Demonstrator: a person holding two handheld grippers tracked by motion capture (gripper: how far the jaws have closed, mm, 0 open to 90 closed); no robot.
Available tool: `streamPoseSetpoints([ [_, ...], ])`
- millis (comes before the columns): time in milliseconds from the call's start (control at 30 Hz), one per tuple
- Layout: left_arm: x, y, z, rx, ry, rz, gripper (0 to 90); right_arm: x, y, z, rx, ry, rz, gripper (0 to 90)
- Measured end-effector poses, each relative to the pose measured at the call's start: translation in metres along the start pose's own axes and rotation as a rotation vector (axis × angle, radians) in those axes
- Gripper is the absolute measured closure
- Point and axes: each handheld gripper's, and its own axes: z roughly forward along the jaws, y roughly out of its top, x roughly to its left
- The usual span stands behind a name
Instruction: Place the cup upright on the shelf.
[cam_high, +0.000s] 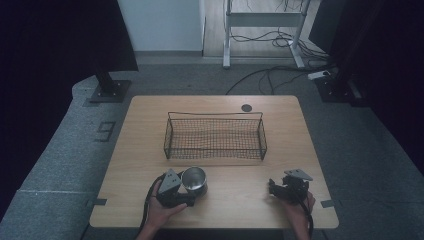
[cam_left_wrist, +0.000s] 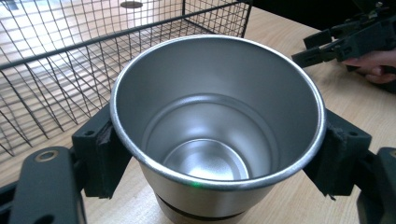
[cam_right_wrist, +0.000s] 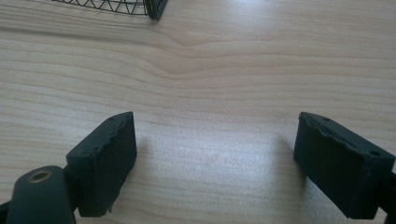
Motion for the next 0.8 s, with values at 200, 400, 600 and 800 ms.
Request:
streamPoseSetpoints([
  [200, 0.000, 0.005, -0.002, 0.009, 0.005, -0.010, 19.0, 0.001, -0.002, -0.002, 0.001, -0.001, 0.001, 13.1],
  [400, 0.001, 0.011, 0.000, 0.012, 0.010, -0.031, 19.0, 0.001, -0.002, -0.002, 0.000, 0.004, -0.005, 12.8],
  [600, 0.000, 0.022, -0.002, -0.011, 0.004, -0.032, 19.0, 0.000, -0.001, -0.002, 0.001, 0.012, -0.012, 12.8],
  [800, 0.001, 0.028, -0.003, -0.018, 0.003, -0.029, 19.0, 0.000, -0.001, -0.002, 0.001, 0.012, -0.013, 12.7],
])
